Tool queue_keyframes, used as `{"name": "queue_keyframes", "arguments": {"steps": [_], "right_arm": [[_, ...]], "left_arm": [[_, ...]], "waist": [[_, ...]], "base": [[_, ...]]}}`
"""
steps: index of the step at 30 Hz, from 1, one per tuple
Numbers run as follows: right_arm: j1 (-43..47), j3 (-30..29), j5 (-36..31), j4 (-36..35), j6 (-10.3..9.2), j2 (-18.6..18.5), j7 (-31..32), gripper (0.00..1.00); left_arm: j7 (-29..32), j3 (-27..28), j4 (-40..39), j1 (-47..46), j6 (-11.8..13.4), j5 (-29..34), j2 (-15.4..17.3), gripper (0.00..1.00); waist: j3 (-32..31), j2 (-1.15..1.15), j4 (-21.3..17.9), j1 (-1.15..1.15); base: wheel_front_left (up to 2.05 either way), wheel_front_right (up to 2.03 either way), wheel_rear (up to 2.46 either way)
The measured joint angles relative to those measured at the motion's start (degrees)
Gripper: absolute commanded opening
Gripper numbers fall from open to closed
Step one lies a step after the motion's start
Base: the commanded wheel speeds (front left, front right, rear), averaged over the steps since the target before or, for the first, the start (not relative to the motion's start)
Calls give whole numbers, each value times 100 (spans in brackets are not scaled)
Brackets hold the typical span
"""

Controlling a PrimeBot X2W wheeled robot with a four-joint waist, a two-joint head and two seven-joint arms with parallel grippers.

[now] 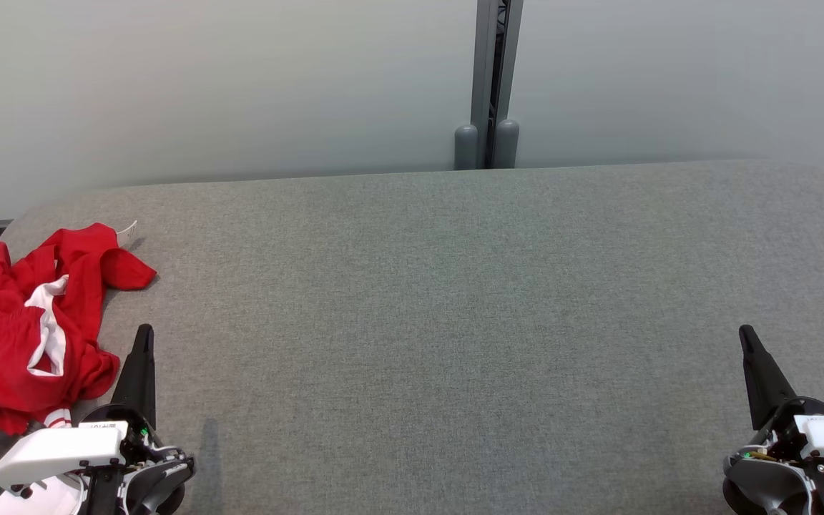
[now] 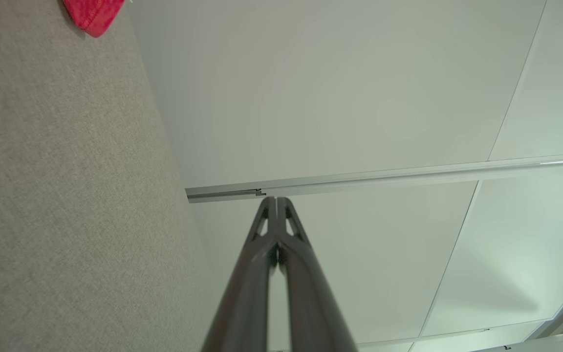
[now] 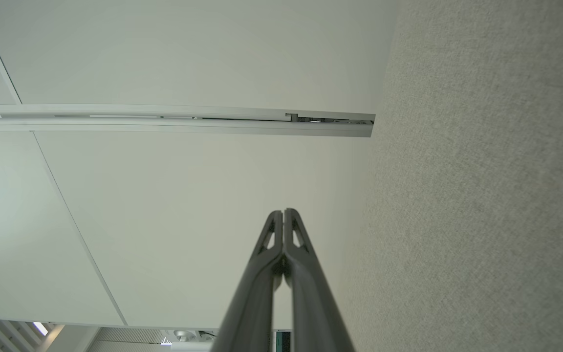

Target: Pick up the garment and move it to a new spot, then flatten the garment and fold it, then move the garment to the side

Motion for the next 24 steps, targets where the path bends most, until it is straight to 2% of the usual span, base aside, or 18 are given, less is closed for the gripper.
{"name": "queue_keyframes", "arguments": {"steps": [24], "right_arm": [[0,0,-1,0,0,0,0,0]], "left_arm": [[0,0,0,0,0,0,0,0]], "waist": [[0,0,0,0]], "base": [[0,0,0]]}}
